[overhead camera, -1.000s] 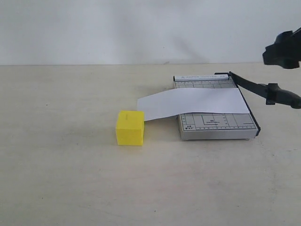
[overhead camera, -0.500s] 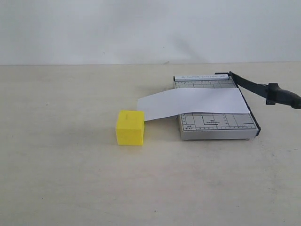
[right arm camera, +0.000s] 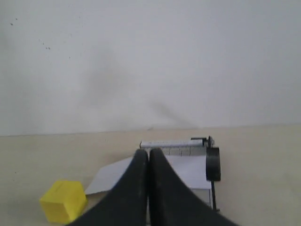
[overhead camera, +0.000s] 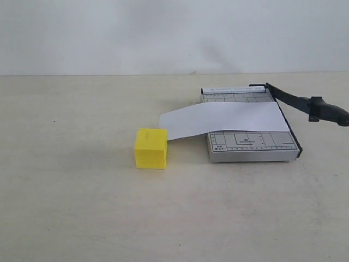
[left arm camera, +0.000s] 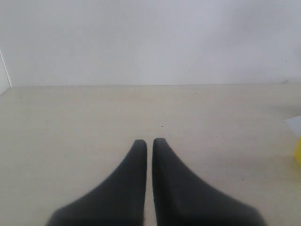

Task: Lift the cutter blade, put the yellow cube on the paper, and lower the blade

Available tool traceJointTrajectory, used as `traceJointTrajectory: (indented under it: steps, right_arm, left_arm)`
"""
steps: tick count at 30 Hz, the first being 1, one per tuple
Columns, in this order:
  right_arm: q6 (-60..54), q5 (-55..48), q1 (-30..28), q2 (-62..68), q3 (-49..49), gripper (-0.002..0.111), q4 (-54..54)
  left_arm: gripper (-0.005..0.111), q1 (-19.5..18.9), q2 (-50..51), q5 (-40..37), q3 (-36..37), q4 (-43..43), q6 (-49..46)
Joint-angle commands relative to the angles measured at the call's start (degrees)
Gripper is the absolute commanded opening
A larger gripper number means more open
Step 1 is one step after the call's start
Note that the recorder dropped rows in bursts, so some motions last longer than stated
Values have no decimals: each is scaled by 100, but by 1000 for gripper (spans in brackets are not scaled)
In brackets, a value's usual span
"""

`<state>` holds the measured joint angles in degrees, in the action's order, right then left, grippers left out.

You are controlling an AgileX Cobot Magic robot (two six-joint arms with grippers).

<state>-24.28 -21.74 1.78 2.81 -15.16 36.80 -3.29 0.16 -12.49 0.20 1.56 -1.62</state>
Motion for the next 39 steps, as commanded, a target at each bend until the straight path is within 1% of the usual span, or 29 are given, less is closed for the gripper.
traceJointTrajectory:
  steps: [1, 3, 8, 12, 14, 17, 24, 39]
  right_arm:
    - [532, 90, -9, -6, 460, 0, -6]
    - [773, 252, -9, -6, 614, 0, -6]
    - [773, 549, -9, -6, 651, 0, -23]
    - [760, 586, -9, -6, 651, 0, -23]
    - [583, 586, -9, -6, 651, 0, -23]
    - [-77, 595, -9, -6, 651, 0, -23]
    - [-643, 710, -9, -6, 651, 0, -155]
    - [-725, 1162, -9, -6, 651, 0, -155]
  left_arm:
    - [4, -15, -16, 56, -20, 57, 46]
    - [4, -15, -16, 56, -20, 57, 46]
    - [4, -15, -16, 56, -20, 57, 46]
    - [4, -15, -16, 44, -20, 57, 46]
    - [4, -15, -16, 44, -20, 57, 46]
    - [4, -15, -16, 44, -20, 57, 46]
    - [4, -15, -16, 44, -20, 57, 46]
    - [4, -15, -16, 44, -20, 57, 46]
